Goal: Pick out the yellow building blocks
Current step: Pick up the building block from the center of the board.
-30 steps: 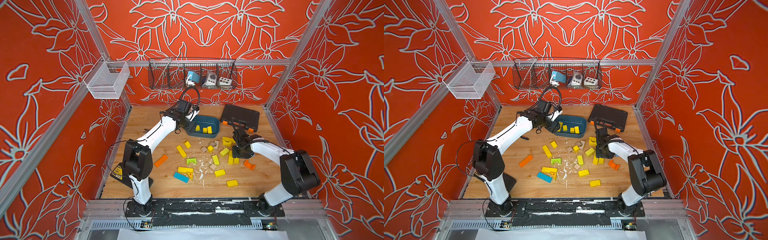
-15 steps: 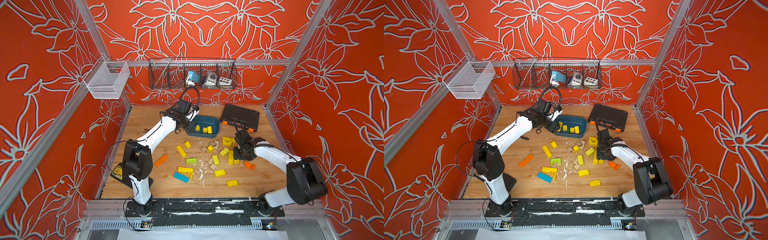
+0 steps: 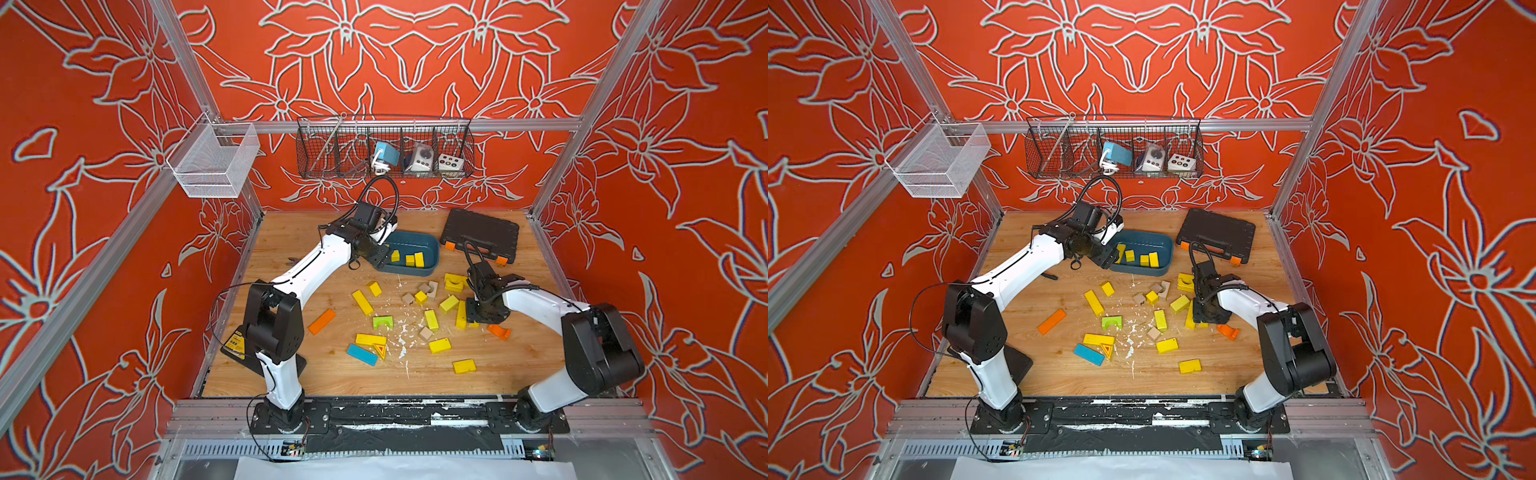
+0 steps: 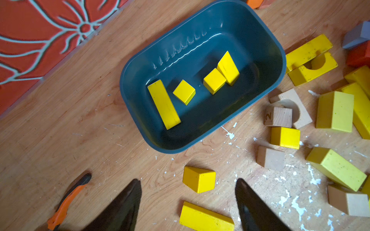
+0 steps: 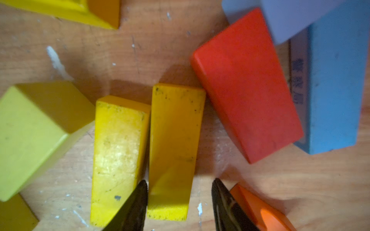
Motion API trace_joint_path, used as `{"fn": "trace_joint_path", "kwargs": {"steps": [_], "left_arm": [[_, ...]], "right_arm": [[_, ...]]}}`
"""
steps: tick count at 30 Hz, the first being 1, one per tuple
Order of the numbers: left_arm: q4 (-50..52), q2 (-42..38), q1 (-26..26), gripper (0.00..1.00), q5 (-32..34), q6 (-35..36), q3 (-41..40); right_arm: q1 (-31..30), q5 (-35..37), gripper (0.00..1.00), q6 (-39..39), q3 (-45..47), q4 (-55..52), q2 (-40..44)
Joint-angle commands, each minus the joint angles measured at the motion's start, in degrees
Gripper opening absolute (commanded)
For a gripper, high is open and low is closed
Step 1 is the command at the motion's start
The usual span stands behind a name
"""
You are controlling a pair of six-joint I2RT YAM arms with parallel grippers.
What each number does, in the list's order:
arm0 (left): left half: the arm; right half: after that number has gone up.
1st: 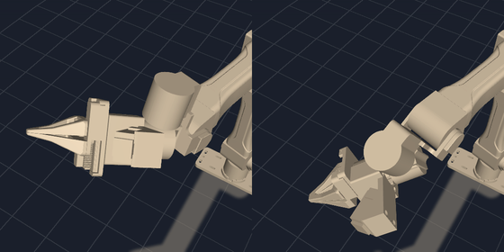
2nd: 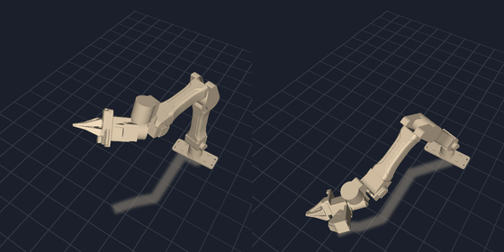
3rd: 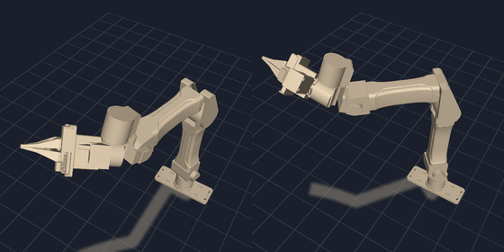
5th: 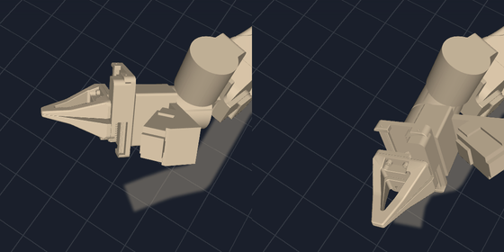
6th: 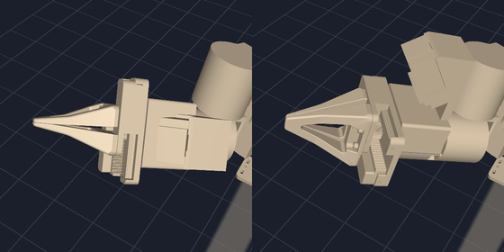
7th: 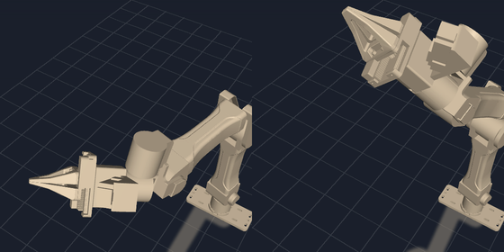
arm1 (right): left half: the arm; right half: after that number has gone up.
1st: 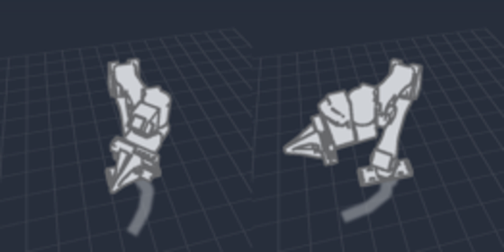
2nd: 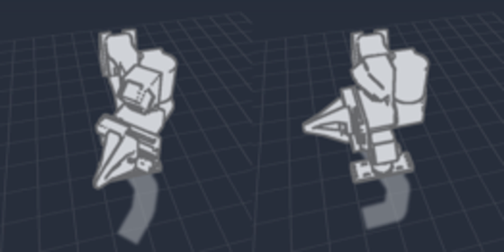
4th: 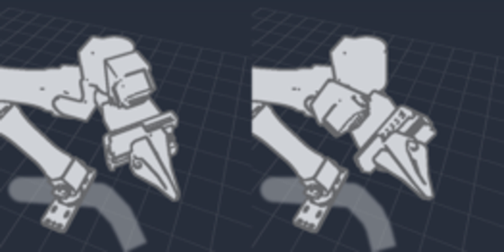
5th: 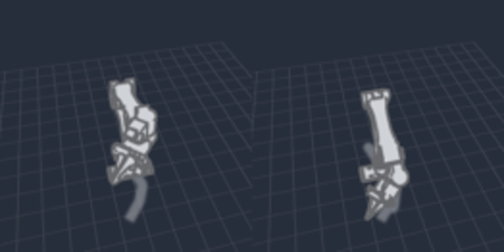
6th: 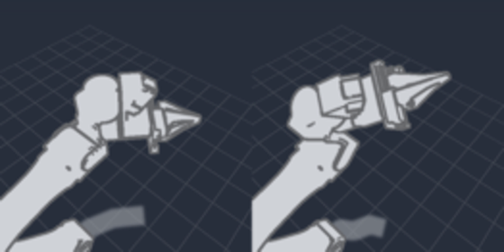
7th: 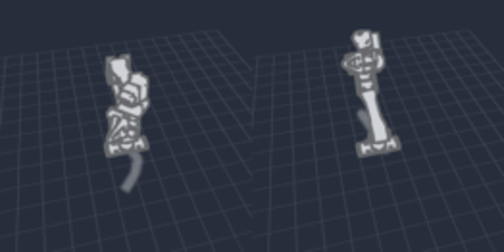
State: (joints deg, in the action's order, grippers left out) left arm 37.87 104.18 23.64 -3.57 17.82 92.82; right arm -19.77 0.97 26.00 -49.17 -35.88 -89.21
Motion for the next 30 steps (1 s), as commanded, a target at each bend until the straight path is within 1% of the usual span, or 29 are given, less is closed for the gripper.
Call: {"fn": "trace_joint_path", "kwargs": {"steps": [1,8,13,18,22,26,30], "left_arm": [[-0.41,-2.09,0.23,0.74,0.17,0.26,-0.22],[0.78,-3.29,0.18,0.75,-0.64,0.34,-1.03],[0.99,-7.03,0.18,0.76,-0.35,1.71,-4.62],[1.57,-11.88,0.11,0.82,0.95,2.71,-10.04],[1.16,-15.14,-0.68,0.84,0.87,1.73,-16.30],[0.53,-17.68,-1.31,0.84,1.58,2.60,-21.30],[0.11,-19.02,-2.64,0.84,1.86,2.81,-24.48]], "right_arm": [[0.43,-0.39,0.53,-0.15,-0.93,0.48,-1.32],[0.43,-0.45,0.48,-1.94,-1.58,1.60,-3.56],[0.48,0.30,0.40,-3.09,-2.65,0.97,-5.43],[0.43,-0.30,0.29,-3.54,-3.13,0.53,-5.39],[0.46,-0.87,0.25,-3.51,-3.40,-1.05,-2.51],[0.43,-1.20,0.23,-3.31,-3.36,-2.73,3.25],[0.43,-3.08,0.22,-4.28,-5.81,-5.69,8.23]]}}
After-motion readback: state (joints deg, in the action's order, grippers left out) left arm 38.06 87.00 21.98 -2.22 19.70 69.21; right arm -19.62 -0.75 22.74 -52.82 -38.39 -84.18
